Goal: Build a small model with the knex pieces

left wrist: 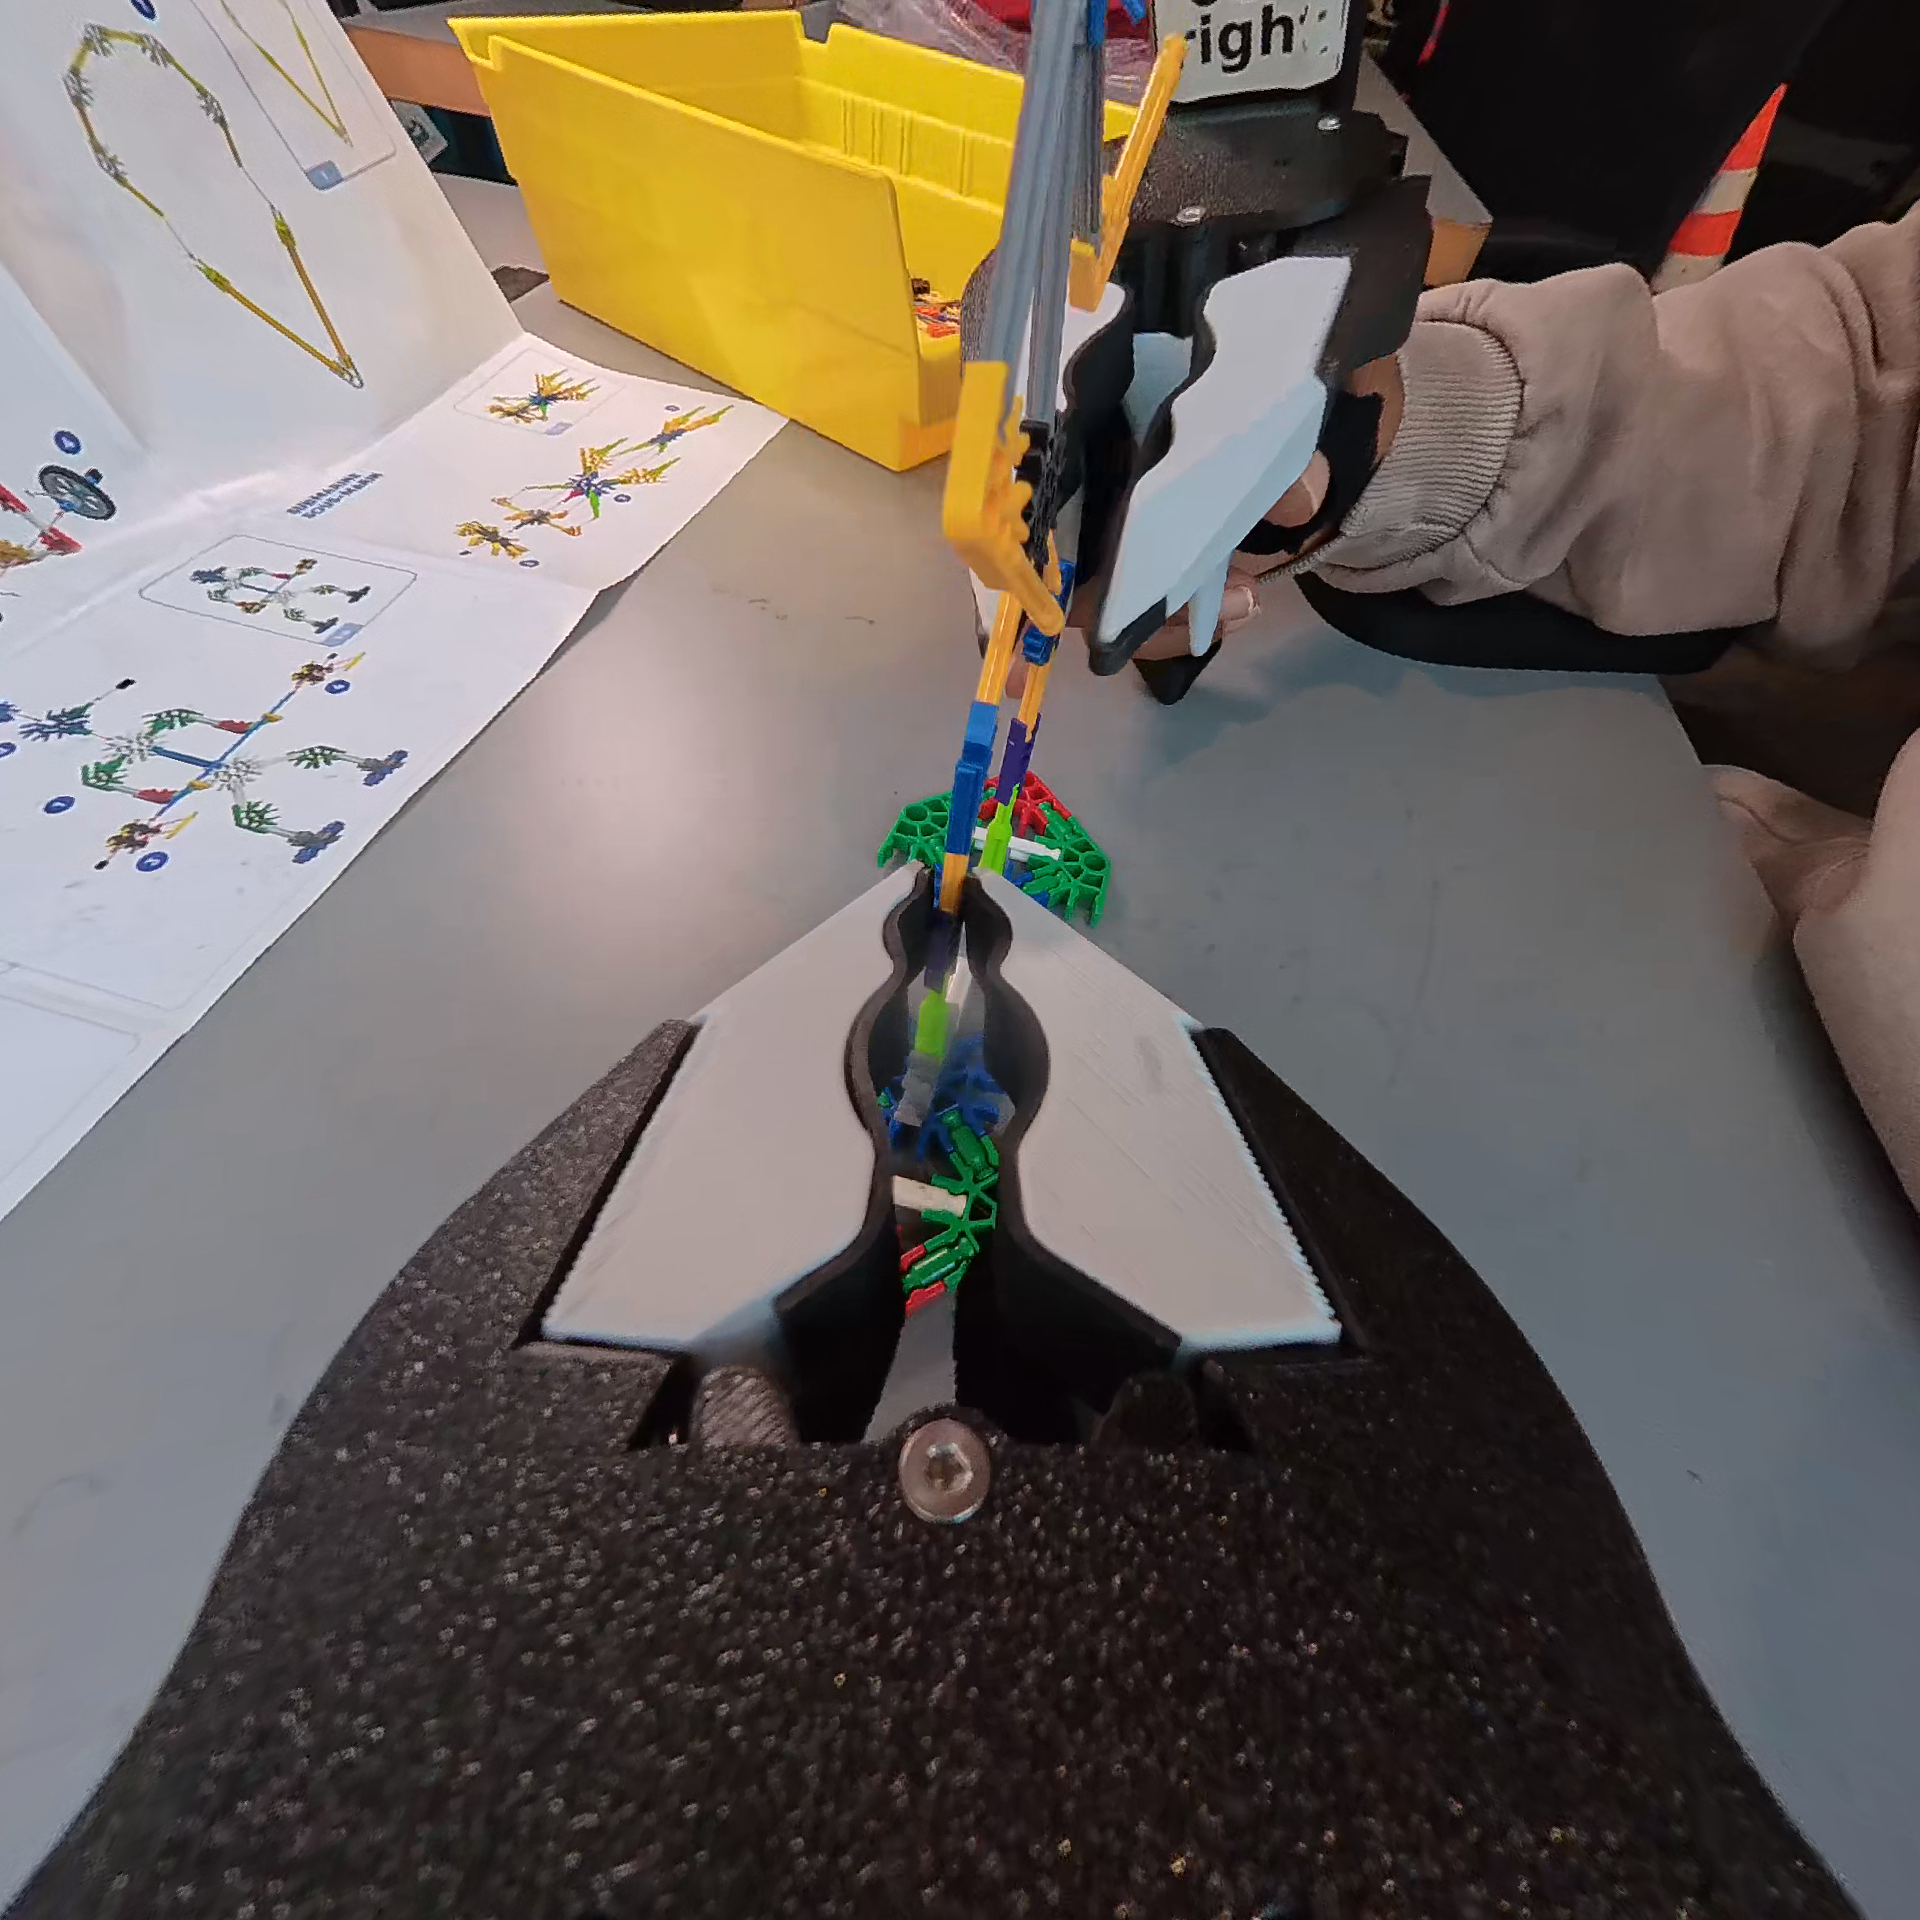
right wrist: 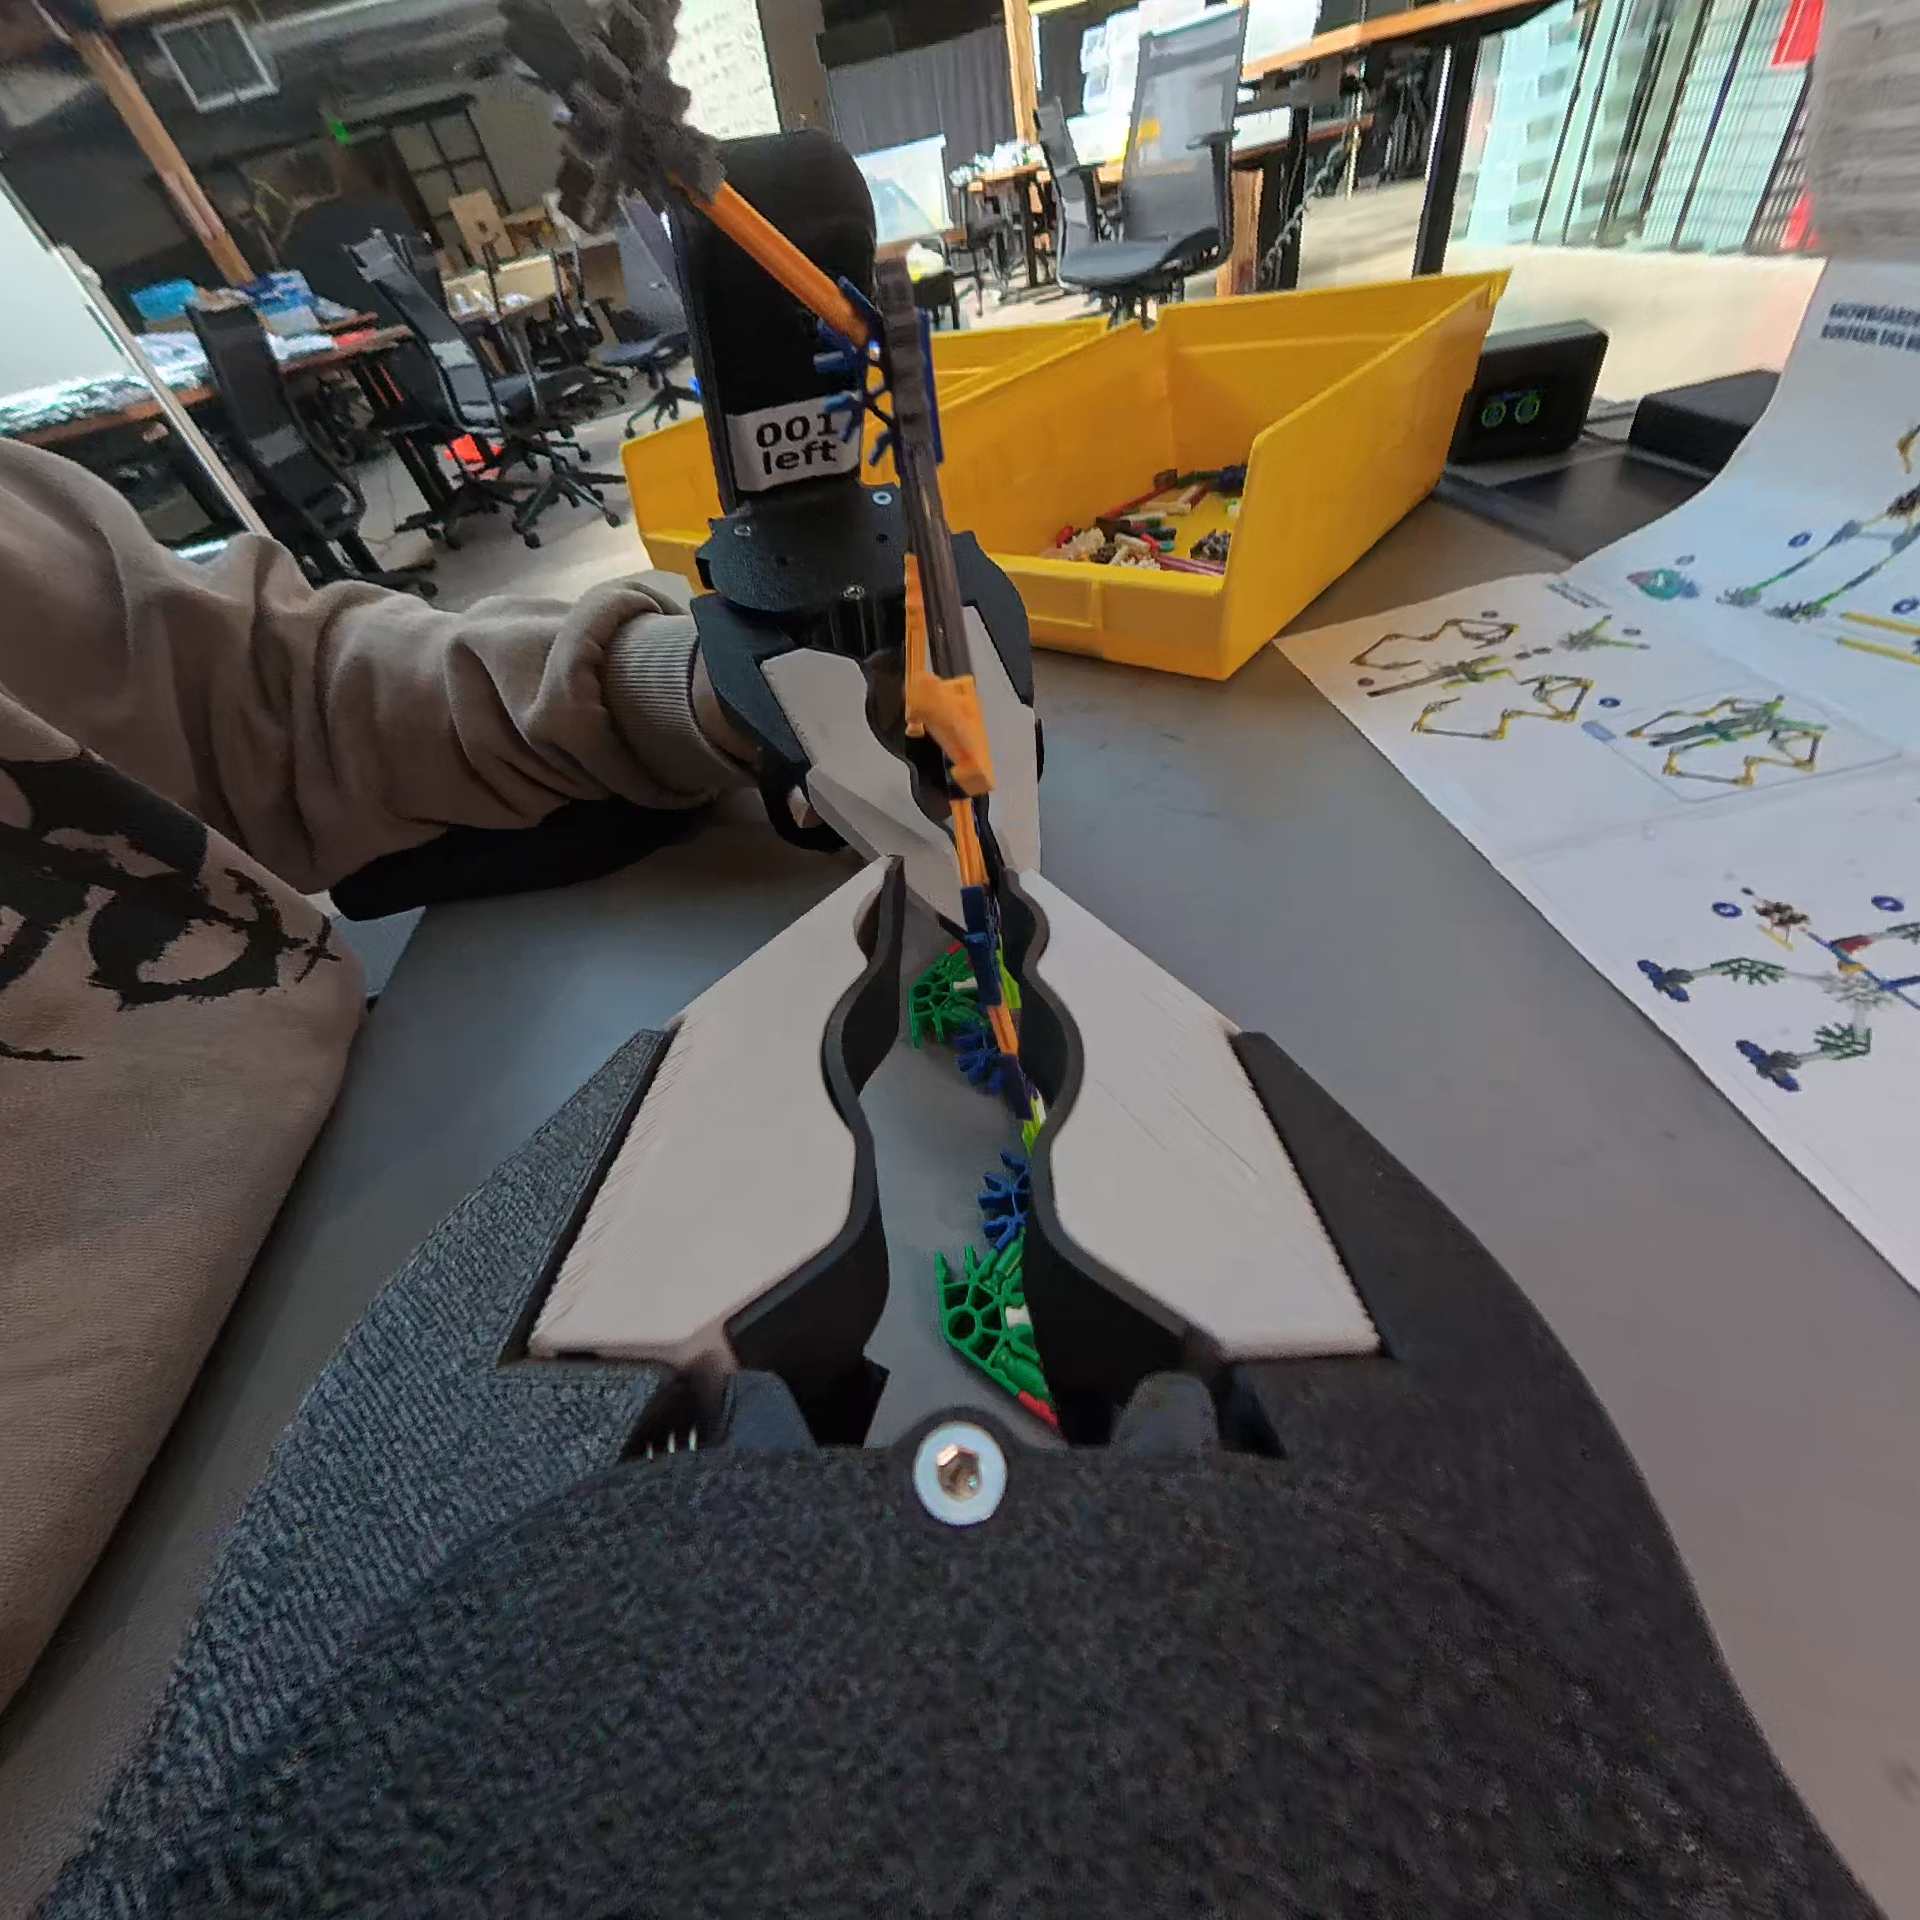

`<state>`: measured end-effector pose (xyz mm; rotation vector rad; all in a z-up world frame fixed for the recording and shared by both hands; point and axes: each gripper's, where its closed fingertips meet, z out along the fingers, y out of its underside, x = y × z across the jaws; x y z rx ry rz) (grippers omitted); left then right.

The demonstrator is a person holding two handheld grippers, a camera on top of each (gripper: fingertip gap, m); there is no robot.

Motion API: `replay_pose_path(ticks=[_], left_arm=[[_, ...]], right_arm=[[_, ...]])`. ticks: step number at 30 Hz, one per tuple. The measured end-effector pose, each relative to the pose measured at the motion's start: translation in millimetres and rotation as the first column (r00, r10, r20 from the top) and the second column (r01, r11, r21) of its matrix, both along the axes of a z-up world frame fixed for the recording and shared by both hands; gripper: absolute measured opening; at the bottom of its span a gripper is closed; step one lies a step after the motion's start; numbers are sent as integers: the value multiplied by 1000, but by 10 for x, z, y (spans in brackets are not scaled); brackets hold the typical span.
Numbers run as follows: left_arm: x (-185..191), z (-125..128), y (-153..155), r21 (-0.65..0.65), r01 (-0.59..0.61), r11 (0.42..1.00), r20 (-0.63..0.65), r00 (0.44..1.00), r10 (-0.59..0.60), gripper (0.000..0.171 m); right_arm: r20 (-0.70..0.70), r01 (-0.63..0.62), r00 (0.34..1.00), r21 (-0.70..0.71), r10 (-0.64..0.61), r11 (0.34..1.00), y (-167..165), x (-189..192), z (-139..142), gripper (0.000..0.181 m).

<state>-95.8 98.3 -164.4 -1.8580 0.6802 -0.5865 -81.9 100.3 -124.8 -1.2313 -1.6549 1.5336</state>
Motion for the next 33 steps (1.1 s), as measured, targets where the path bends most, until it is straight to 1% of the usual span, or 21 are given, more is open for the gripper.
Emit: replay_pose_path(ticks=[1,2,4,5,7,8,10,12,13,16,18,20,25,29,31,33], left_arm=[[14,0,-2,0,5,1000,0,1000,-5,4],[29,0,-3,1,12,1000,-1,1000,-12,4],[68,-2,-11,6,31,999,-6,999,-31,3],[87,-2,-16,10,40,999,-10,999,-40,3],[109,0,-16,24,44,999,-21,999,-44,3],[108,-5,-11,28,40,999,-31,999,-39,3],[107,-6,-15,41,45,998,-50,998,-42,3],[108,-10,-12,76,49,996,-94,995,-42,3],[113,-11,-7,103,52,993,-127,991,-39,3],[134,-15,4,178,64,982,-228,973,-22,3],[141,-16,10,215,72,974,-279,960,-9,3],[139,-18,13,239,79,968,-315,949,0,4],[155,-17,6,300,111,947,-401,916,20,5],[186,-18,-11,367,164,916,-511,858,51,7],[187,-18,-18,404,196,893,-573,815,80,6],[209,-17,-33,418,217,882,-599,796,87,6]], right_arm=[[-33,8,999,17,-7,1000,-4,-11,58,24],[-62,17,998,36,-15,999,-6,-24,111,28],[-105,26,994,77,-17,997,-15,-58,199,28],[-111,25,994,91,-15,996,-19,-77,224,25],[-78,12,997,100,-5,995,-14,-111,206,7],[-62,3,998,82,2,997,-8,-120,200,5],[-15,-49,999,-7,49,999,-33,-105,195,2],[52,-55,997,-145,63,988,-1,-112,185,2],[85,-56,993,-228,77,972,19,-112,177,2],[139,-66,979,-465,147,883,56,-94,160,3],[146,-63,974,-552,171,831,80,-93,149,2],[163,-58,967,-607,195,792,82,-90,142,2],[184,-42,958,-673,221,739,92,-76,128,3],[167,-66,949,-726,268,685,70,-37,125,1],[166,-77,944,-731,286,678,48,-9,125,0],[158,-94,938,-740,309,666,14,22,132,1]])
